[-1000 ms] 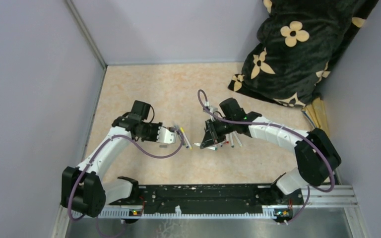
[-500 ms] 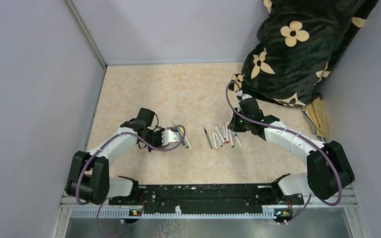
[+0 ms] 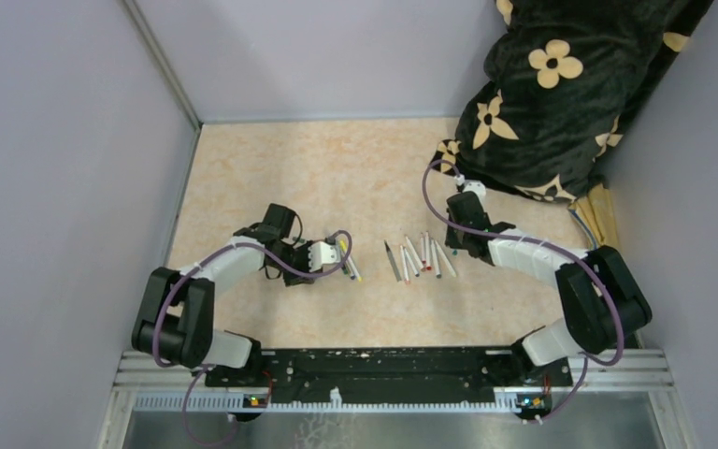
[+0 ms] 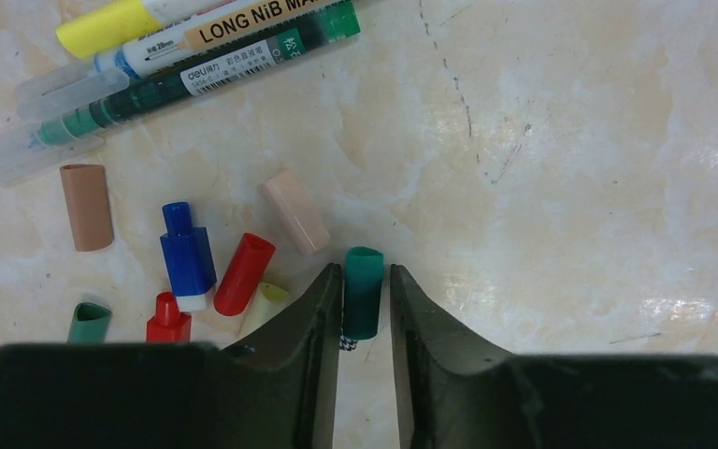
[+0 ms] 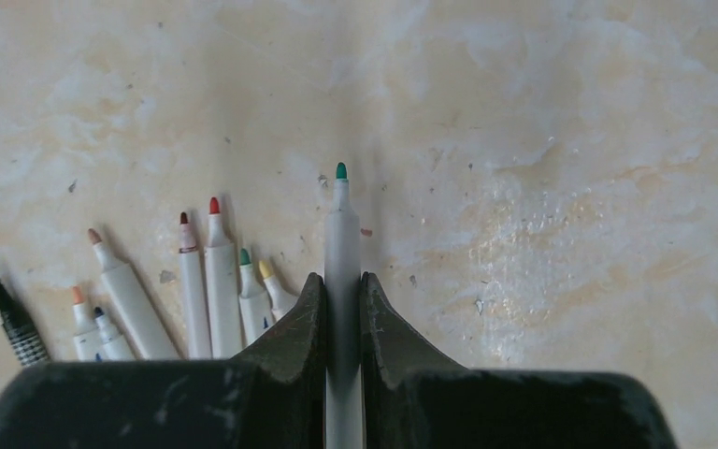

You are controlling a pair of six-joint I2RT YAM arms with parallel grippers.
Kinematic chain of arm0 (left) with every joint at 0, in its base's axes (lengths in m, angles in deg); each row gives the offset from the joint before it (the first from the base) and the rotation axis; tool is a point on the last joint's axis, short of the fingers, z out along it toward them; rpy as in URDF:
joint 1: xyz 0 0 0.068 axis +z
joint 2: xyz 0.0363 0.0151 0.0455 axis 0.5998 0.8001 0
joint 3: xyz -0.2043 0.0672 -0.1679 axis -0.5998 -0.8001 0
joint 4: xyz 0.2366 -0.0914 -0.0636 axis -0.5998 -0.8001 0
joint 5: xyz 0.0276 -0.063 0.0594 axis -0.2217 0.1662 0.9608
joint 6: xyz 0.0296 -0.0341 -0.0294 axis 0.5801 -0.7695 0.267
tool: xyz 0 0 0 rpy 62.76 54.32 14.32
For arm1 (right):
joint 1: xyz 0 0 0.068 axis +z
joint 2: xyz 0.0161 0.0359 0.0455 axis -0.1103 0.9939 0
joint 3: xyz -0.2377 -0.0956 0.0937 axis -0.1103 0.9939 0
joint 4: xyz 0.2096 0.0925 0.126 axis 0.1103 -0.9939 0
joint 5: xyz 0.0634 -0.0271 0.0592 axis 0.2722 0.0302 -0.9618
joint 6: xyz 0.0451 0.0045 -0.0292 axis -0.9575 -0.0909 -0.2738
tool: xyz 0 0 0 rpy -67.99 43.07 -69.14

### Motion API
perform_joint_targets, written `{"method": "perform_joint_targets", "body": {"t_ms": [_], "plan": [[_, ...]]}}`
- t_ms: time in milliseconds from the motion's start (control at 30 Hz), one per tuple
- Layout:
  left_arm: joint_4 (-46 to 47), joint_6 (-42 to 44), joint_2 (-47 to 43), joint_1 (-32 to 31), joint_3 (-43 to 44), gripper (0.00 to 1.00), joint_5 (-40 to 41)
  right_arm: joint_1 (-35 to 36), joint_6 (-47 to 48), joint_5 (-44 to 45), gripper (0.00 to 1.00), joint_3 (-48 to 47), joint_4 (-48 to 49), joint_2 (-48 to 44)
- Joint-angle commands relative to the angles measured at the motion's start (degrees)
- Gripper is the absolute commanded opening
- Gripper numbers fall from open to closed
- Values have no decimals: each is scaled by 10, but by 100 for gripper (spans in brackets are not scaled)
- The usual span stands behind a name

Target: Open the pen caps

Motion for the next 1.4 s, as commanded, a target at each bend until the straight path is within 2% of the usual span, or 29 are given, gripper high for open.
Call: {"method": "perform_joint_targets", "body": {"t_ms": [0,233,300,333,400,433,633,833,867,900,967,1133,1367], "plan": [[-8,-7,-1,0,2,35,-19,-3,17,36,7,-12,37,38],[-70,-4,-27,0,43,54,-28,-10,32,41,12,-16,47,76],[-93,-6,-32,1,62,66,-37,-9,35,38,16,-19,45,85],[-102,-8,-34,3,72,68,-42,-10,36,35,18,-19,44,89],[-120,-11,-38,7,92,85,-58,-10,34,29,21,-17,44,92],[-131,-14,-40,9,105,87,-64,-9,33,26,22,-16,43,91],[-171,-25,-45,36,161,89,-112,-9,27,9,32,-16,32,69],[-193,-47,-40,99,217,91,-156,-7,21,-13,33,-19,24,5],[-196,-49,-38,114,226,92,-164,-3,19,-17,34,-22,25,-11],[-198,-53,-35,129,234,98,-172,5,20,-20,34,-27,24,-19],[-204,-56,-27,153,252,99,-179,29,22,-22,36,-46,18,-23],[-225,-66,-12,200,273,99,-184,135,27,-13,37,-119,13,27],[-264,-77,2,228,290,99,-177,245,34,-34,23,-254,2,180]]}}
